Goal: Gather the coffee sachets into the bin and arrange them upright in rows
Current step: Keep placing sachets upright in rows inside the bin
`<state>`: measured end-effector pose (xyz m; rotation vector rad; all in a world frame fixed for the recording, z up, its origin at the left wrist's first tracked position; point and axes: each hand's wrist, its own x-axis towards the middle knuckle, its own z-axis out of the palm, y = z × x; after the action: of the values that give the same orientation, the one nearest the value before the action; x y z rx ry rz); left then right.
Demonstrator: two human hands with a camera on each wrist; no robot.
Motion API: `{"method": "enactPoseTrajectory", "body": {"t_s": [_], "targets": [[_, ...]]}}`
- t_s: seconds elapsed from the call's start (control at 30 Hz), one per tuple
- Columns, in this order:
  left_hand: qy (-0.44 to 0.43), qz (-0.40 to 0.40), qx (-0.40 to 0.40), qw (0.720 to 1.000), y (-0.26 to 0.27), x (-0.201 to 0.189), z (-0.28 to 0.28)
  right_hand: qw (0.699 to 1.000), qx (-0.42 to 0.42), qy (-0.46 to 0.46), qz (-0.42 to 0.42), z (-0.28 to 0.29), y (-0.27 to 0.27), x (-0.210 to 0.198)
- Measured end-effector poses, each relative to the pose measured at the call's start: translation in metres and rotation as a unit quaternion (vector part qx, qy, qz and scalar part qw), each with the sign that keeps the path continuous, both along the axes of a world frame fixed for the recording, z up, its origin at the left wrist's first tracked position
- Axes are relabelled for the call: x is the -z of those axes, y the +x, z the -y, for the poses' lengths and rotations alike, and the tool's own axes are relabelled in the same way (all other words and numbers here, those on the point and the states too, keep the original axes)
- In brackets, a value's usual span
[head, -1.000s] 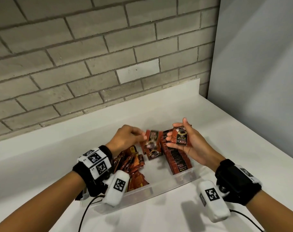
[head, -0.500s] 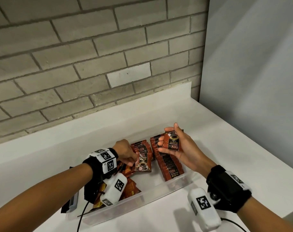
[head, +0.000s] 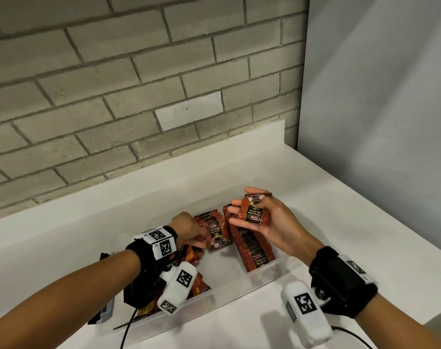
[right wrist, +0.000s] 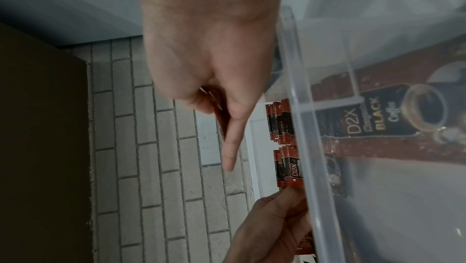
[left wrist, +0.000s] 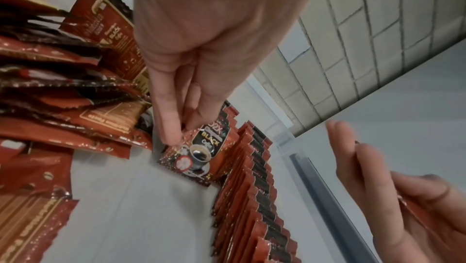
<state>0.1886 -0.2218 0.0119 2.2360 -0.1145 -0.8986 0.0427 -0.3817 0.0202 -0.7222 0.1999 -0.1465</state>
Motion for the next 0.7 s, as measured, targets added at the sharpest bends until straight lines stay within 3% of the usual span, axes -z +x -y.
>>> {"method": "enactPoseTrajectory", "body": {"t_s": [0.37, 0.47, 0.57, 0.7], "targets": [[-0.020, -0.023, 0.012, 0.999, 0.000, -0.015, -0.017, 0.998, -0.029, -0.056, -0.011, 0.001, 0.005, 0.009], [-0.061, 0.022, 0.052, 0.997, -0.002, -0.034, -0.021, 0.997, -0.037, -0.066, -0.005, 0.002, 0.005, 0.010], [-0.163, 0.058, 0.121, 0.978, -0.016, -0.057, -0.018, 0.996, -0.041, -0.085, -0.003, 0.000, 0.005, 0.009], [-0.171, 0.021, 0.176, 0.969, -0.040, -0.065, -0.009, 0.990, -0.026, -0.140, -0.008, -0.003, 0.005, 0.010]]}}
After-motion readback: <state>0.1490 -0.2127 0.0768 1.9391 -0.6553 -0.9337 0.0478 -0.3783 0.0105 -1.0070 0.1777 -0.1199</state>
